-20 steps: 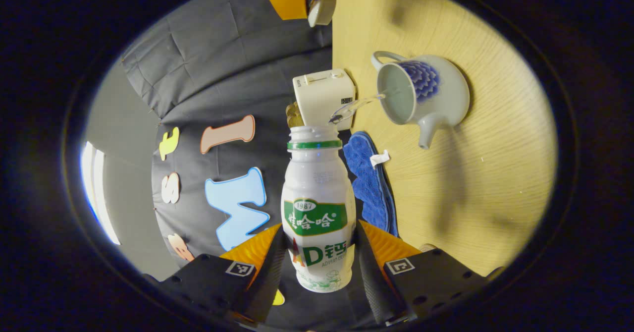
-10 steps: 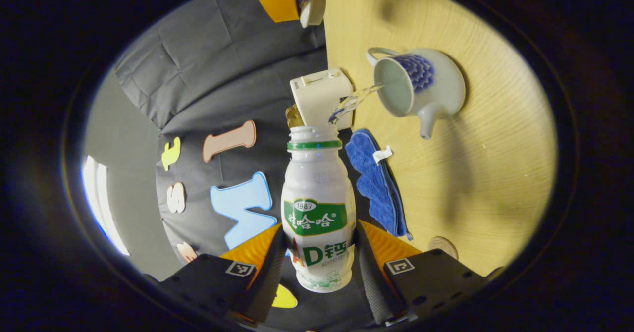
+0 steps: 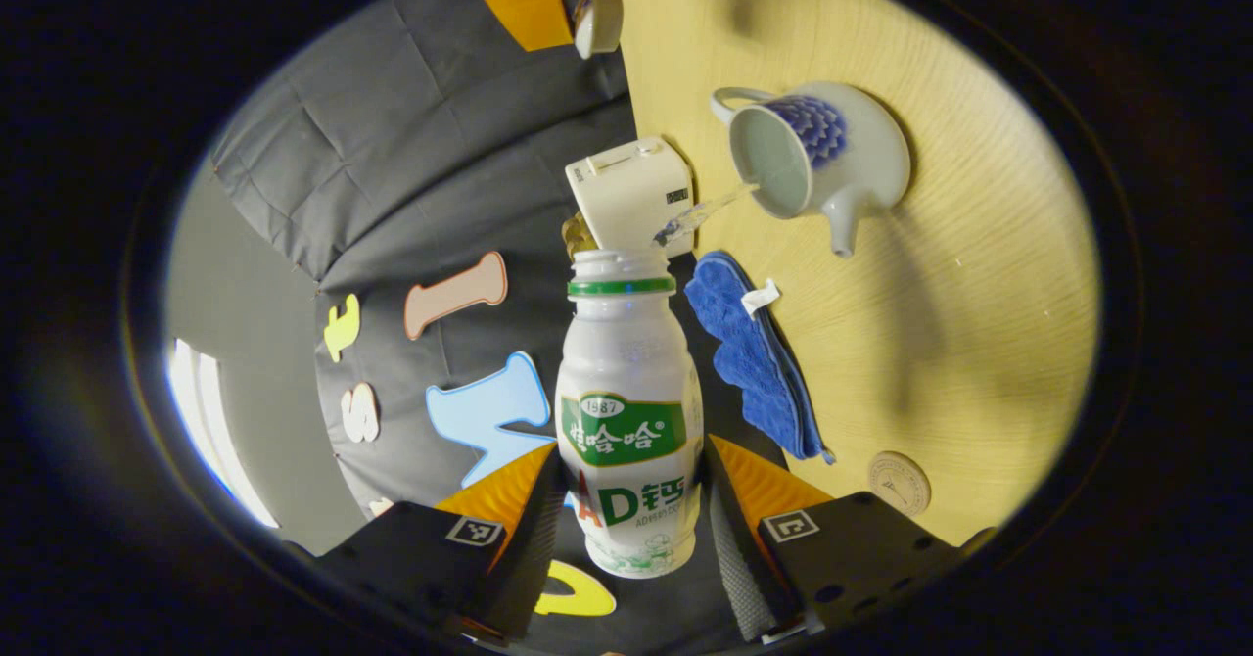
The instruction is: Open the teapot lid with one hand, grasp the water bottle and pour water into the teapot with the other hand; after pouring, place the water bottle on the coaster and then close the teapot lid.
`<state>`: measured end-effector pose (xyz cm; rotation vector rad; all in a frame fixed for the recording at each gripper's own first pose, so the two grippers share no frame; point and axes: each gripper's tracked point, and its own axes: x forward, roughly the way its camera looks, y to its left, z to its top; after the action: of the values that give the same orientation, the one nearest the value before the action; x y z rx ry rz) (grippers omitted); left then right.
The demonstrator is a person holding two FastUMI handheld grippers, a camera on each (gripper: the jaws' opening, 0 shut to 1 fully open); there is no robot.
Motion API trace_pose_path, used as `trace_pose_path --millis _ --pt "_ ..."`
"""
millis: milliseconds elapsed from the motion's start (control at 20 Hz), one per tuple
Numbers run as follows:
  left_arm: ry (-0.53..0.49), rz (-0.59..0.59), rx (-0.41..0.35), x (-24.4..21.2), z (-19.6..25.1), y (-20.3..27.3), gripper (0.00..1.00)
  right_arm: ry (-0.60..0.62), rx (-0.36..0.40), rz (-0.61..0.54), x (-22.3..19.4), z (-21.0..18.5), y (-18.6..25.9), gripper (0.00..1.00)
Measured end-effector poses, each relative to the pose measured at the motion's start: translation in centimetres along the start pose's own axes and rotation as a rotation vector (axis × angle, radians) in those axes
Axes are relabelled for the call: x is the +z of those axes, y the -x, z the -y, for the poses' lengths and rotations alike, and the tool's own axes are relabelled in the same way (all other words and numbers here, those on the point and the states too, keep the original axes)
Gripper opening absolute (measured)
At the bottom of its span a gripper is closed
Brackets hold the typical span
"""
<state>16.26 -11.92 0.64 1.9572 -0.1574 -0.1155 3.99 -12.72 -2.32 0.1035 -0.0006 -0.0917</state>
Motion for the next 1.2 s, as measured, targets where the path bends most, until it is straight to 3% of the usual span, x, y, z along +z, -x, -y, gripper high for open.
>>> trace_pose_path --millis 550,600,650,700,750,800,850,1200 --pt "-0.075 0.025 -0.002 0.6 -0.8 -0.4 0.86 -0.005 0.005 0.004 0.1 0.0 0.1 0.07" --pt "-0.081 0.027 -0.002 0.7 -0.7 -0.5 0.81 -0.006 0.006 0.004 0.1 0.0 0.1 0.07" --pt "-0.087 0.028 0.0 0.7 -0.8 -0.3 0.86 -0.007 0.007 0.003 0.1 0.0 0.0 0.07" --pt "-0.093 0.03 0.0 0.7 -0.8 -0.4 0.81 -0.008 0.007 0.003 0.2 0.0 0.0 0.07" --pt "-0.098 0.031 0.001 0.8 -0.8 -0.2 0.86 -0.01 0.007 0.003 0.1 0.0 0.1 0.07" --pt "-0.103 0.034 0.0 0.8 -0.7 -0.1 0.81 -0.011 0.008 0.004 0.2 0.0 0.1 0.07" --pt "-0.11 0.036 0.001 0.9 -0.8 -0.2 0.85 -0.011 0.008 0.004 0.1 0.0 0.1 0.07" --pt "-0.179 0.067 0.003 1.8 -0.5 0.5 0.85 -0.021 0.012 0.008 0.3 -0.1 0.1 0.07"
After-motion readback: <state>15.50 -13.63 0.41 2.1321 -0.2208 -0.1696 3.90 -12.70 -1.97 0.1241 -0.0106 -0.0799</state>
